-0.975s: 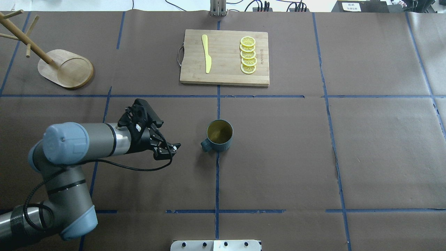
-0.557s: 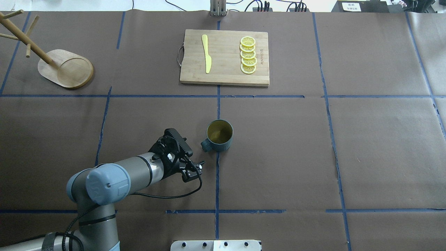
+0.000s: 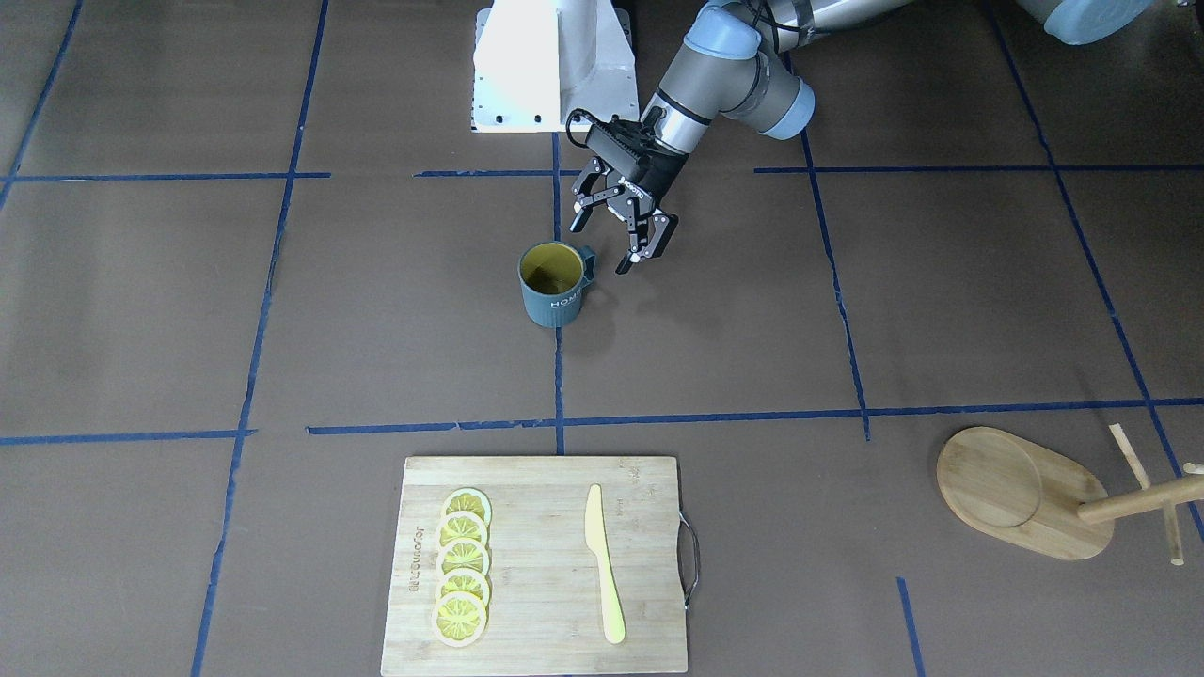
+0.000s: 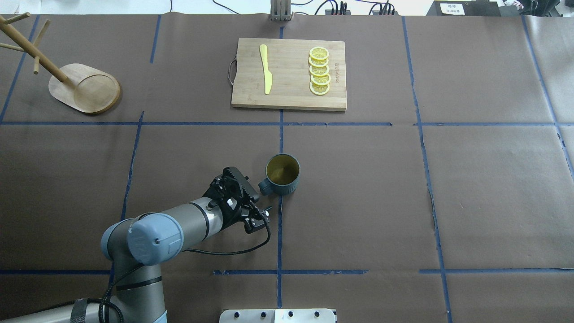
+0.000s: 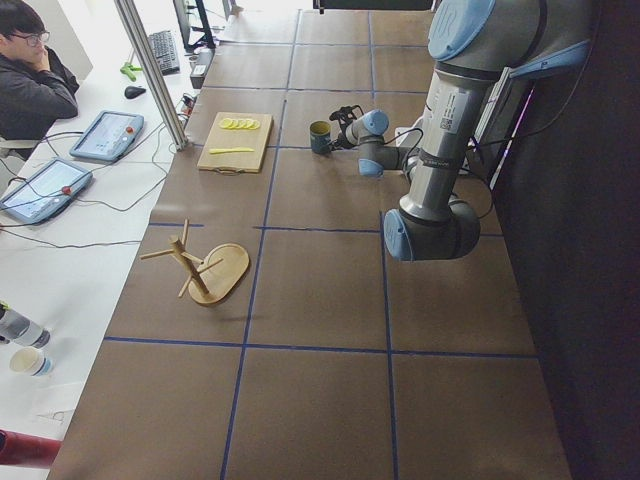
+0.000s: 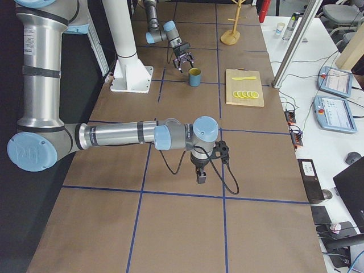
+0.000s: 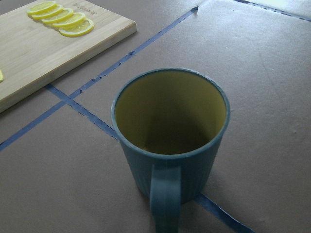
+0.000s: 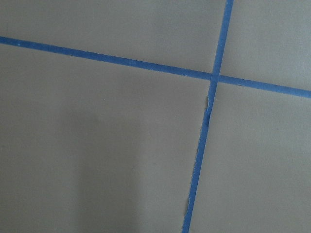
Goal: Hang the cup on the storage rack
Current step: 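Lower the left gripper onto the mug rim and close it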
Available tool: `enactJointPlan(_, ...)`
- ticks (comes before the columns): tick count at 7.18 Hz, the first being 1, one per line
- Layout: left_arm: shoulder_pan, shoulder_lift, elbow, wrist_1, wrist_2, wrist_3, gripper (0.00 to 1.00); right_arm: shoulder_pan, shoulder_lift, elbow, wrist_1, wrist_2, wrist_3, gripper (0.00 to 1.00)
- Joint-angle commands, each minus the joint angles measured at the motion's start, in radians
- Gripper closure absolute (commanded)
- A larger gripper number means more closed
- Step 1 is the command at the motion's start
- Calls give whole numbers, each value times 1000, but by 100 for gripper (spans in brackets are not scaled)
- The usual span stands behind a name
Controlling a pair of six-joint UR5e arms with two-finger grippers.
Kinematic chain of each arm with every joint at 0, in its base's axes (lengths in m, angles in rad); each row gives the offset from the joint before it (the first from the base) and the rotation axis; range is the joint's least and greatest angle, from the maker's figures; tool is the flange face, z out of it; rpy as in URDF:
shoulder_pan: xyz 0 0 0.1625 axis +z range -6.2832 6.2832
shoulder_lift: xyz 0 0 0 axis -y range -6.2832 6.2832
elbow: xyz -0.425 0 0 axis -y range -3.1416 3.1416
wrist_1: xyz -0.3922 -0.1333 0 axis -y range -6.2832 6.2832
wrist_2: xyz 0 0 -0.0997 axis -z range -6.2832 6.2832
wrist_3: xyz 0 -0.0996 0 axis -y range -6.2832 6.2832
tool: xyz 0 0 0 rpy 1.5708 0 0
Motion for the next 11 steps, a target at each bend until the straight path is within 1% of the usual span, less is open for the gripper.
enactJointPlan(1,-3,-50,49,-1,37,-2,0,0,1,-1,0,0,-1,0)
enactJointPlan(3,-27,-52,65,-1,36,-1,1,0,1,-4,0,0,-1,0)
enactJointPlan(4,-29,-54,79,-1,34,-1,3,0,1,-6,0,0,-1,0)
enactJointPlan(5,-29,-55,80,-1,31,-1,6,0,1,-5,0,0,-1,0)
enactJointPlan(7,-25,-87,122,-3,29,-2,14,0,1,-1,0,0,-1,0)
enactJointPlan(8,-22,-88,125,-1,28,-2,22,0,1,-3,0,0,-1,0)
enactJointPlan(9,-14,-88,131,-1,28,-2,34,0,1,-3,0,0,-1,0)
enactJointPlan(10,-14,-88,129,-1,28,-2,57,0,1,-4,0,0,1,0)
enactJointPlan(11,-14,-86,129,-3,28,-10,91,0,1,-5,0,0,1,0)
